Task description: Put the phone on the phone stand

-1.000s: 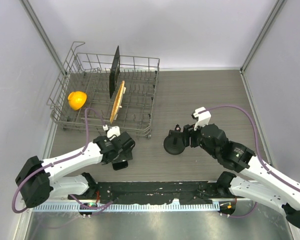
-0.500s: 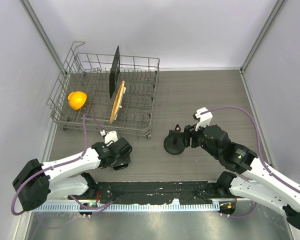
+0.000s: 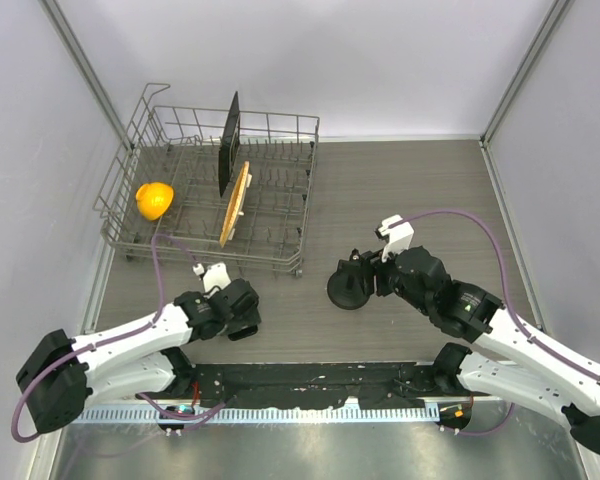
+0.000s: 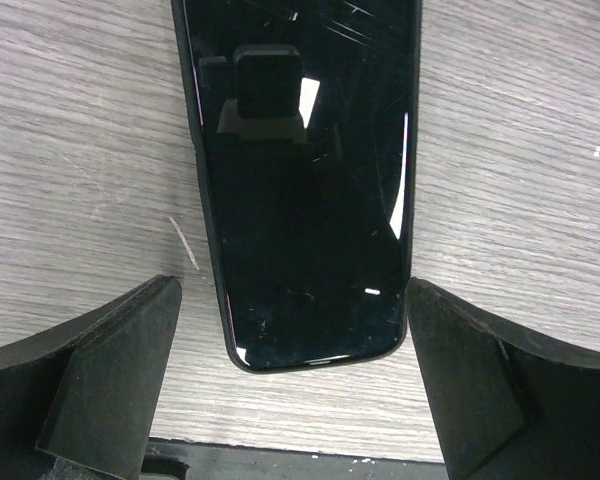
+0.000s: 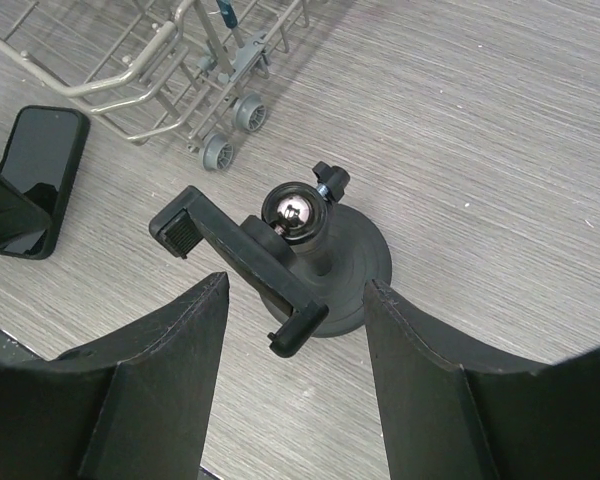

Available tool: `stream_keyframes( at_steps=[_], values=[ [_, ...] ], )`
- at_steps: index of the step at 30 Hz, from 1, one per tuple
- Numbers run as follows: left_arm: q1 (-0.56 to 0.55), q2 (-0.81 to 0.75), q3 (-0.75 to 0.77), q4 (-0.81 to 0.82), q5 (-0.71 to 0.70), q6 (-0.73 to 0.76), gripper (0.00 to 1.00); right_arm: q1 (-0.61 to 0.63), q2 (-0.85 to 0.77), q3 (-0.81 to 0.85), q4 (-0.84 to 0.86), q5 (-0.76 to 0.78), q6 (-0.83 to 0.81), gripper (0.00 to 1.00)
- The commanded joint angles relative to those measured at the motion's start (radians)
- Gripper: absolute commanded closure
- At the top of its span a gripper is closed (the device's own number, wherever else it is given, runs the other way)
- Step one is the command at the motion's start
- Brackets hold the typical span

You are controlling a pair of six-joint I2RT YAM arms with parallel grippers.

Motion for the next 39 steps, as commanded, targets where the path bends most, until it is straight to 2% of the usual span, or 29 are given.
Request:
stream_keyframes(
  at_steps=[1, 7, 11, 19, 22, 25, 26, 29, 33, 34, 37, 39],
  values=[
    [-0.003, 0.057, 0.007, 0.042, -0.049, -0.027, 0.00, -0.001, -0.009, 0.037, 0.056, -0.005, -0.009, 0.38],
    [-0.003, 0.168, 0.016, 0.065, -0.026, -0.022, 0.00, -0.001, -0.037, 0.029, 0.047, -0.002, 0.003, 0.38],
    [-0.005, 0.183, -0.002, 0.099, -0.008, -0.036, 0.00, -0.001, -0.040, 0.029, 0.035, 0.025, 0.005, 0.38],
    [-0.005, 0.157, -0.022, 0.081, -0.025, -0.047, 0.11, -0.001, -0.023, 0.035, 0.027, 0.033, 0.046, 0.38],
    [-0.003, 0.140, -0.042, 0.100, -0.028, -0.049, 0.19, -0.003, -0.017, 0.037, 0.024, 0.042, 0.048, 0.37],
    [-0.005, 0.125, -0.047, 0.104, -0.028, -0.044, 0.37, -0.001, -0.009, 0.041, 0.025, 0.059, 0.055, 0.32],
    [-0.003, 0.107, -0.044, 0.102, -0.022, -0.039, 0.47, -0.001, 0.001, 0.044, 0.022, 0.078, 0.061, 0.30],
    [-0.003, 0.061, -0.027, 0.103, 0.004, 0.015, 0.57, -0.003, 0.024, 0.069, -0.002, 0.101, 0.084, 0.28],
    [-0.005, -0.089, 0.004, 0.058, 0.021, 0.059, 0.69, -0.001, 0.017, 0.099, -0.053, 0.127, 0.075, 0.28],
    [-0.005, -0.114, 0.011, 0.045, 0.026, 0.068, 0.77, -0.003, 0.008, 0.101, -0.054, 0.131, 0.072, 0.28],
    [-0.001, -0.199, 0.022, 0.030, 0.067, 0.093, 0.83, -0.003, -0.025, 0.093, -0.050, 0.150, 0.063, 0.28],
    [-0.003, -0.223, 0.030, 0.002, 0.083, 0.085, 0.93, -0.001, -0.038, 0.092, -0.045, 0.144, 0.066, 0.28]
  ],
)
